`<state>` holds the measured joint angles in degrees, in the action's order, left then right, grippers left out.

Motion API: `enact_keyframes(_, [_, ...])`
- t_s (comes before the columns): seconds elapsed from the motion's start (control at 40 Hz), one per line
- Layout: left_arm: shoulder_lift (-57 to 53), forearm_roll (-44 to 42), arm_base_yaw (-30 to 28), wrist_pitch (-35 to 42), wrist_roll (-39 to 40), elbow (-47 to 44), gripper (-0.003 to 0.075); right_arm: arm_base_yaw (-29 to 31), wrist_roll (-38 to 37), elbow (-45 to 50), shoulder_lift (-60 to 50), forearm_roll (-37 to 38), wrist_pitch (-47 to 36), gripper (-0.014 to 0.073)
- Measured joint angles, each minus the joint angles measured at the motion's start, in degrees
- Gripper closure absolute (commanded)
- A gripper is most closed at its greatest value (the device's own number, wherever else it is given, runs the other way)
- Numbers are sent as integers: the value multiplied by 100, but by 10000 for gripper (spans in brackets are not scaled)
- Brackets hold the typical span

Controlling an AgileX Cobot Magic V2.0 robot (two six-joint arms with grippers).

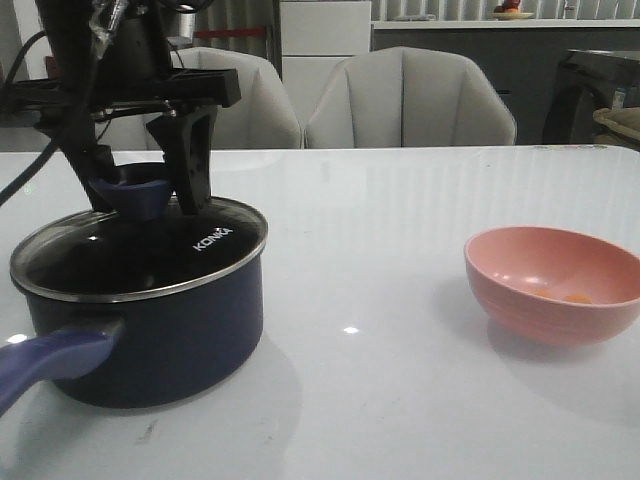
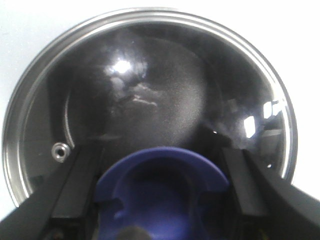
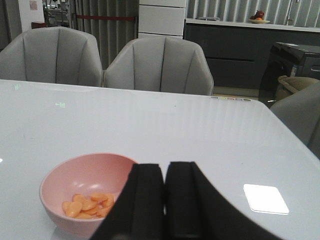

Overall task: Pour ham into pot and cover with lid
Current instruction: 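Lower the left gripper onto the purple lid knob and close it, then lift the glass lid off the saucepan with the left gripper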

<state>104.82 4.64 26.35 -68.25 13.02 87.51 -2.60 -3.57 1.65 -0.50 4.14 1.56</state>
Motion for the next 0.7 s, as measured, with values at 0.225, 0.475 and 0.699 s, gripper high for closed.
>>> enact_keyframes(0.225, [0, 3, 0, 0, 0, 0, 472, 0, 0, 0, 0, 0, 0, 445])
enact_keyframes(0.475, [61, -94, 0, -216, 0, 315, 472, 0, 0, 0, 0, 0, 0, 445])
enact_keyframes(0.699, [-1, -138, 0, -225, -35, 547, 472, 0, 0, 0, 0, 0, 0, 445])
